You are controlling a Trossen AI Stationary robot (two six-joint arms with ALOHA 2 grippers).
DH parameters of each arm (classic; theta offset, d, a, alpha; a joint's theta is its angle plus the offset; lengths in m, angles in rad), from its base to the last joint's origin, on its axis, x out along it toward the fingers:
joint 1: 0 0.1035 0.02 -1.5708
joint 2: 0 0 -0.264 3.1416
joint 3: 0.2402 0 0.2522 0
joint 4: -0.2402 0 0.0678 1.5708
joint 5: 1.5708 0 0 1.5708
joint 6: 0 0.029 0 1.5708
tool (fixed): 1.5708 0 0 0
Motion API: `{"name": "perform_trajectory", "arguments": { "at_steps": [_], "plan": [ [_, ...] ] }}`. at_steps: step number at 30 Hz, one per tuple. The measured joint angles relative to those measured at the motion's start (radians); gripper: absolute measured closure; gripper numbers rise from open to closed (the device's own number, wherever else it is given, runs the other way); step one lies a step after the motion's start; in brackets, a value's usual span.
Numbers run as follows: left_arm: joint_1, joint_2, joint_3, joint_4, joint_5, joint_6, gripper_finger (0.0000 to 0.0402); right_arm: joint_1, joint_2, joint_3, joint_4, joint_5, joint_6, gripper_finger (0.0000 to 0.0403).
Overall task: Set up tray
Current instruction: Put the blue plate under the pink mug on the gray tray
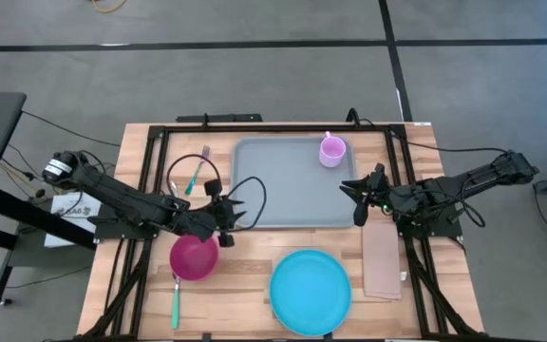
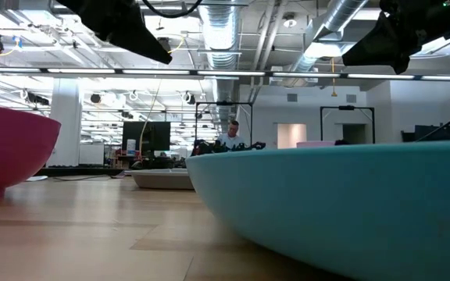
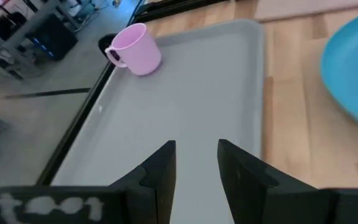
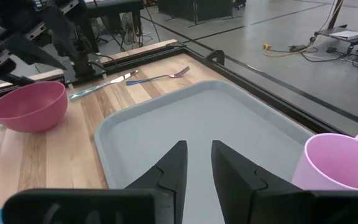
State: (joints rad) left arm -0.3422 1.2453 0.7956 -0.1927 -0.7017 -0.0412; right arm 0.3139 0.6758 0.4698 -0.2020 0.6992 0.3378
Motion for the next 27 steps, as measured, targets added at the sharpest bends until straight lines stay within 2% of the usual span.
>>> {"name": "perform_trajectory", "arguments": {
  "at_steps": [6,13,18,27],
  "plan": [
    [0.026,0.000,0.000,0.001,0.045,0.111,0.0292,0.000,0.000,0.000,0.000,0.002,-0.225,0.0336],
    [0.027,0.000,0.000,-0.027,0.109,0.046,0.0292,0.000,0.000,0.000,0.000,0.001,-0.240,0.0336],
    [0.028,0.000,0.000,-0.018,0.113,0.059,0.0292,-0.002,0.000,0.000,0.012,0.002,-0.289,0.0336],
    [0.030,0.000,0.000,-0.018,0.115,0.038,0.0292,-0.004,0.000,0.000,0.268,0.005,-0.294,0.0336]
  ]
}}
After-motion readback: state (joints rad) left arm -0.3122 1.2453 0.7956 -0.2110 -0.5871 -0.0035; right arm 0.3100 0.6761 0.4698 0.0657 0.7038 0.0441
